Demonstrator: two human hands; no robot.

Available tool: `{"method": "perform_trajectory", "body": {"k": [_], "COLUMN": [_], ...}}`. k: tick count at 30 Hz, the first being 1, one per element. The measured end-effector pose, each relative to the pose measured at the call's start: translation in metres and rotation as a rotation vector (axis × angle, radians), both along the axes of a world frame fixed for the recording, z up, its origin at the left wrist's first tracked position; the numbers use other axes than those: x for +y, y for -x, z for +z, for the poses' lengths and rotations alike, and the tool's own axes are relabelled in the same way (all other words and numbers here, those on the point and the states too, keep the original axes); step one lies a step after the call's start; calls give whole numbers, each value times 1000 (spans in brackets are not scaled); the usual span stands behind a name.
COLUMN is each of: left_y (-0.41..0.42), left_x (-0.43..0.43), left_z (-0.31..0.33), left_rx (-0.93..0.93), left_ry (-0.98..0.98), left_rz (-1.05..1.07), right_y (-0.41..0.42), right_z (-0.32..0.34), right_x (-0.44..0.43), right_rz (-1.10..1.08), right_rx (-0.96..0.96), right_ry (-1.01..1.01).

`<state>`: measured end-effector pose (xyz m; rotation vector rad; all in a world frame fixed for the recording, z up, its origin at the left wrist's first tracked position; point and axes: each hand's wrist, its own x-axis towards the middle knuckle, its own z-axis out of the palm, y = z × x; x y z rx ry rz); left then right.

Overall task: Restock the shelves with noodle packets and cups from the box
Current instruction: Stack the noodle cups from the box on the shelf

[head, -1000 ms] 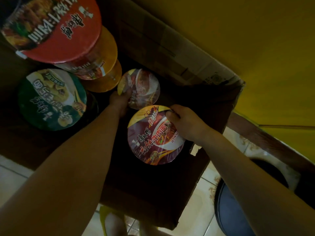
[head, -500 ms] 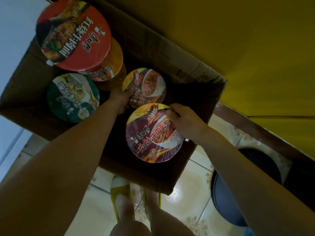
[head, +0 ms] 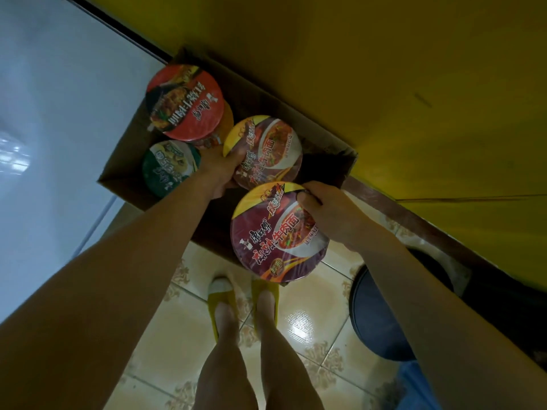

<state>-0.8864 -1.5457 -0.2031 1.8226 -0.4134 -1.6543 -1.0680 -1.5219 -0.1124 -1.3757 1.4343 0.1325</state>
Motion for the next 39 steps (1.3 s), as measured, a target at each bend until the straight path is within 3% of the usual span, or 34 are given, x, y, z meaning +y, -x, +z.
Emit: {"method": "perform_trajectory", "body": {"k": [6, 13, 21, 32, 39], "left_y": [-13, -36, -43, -41, -48], "left_x": [4, 6, 18, 31, 37], "left_z": [94, 239, 411, 611, 719], "left_rx": [-31, -209, -527, -813, -860], "left_ry": [35, 160, 380, 596, 719], "left_rz": [2, -14, -88, -65, -35], "right_y": [-7, -20, -13, 10, 10], "right_z": [80, 196, 338, 518, 606], "right_x": [8, 1, -13, -6, 1], "right_rz": [49, 85, 131, 317, 373], "right_rx": [-26, -124, -200, -207, -249], "right_ry": [10, 47, 206, 420, 601]}}
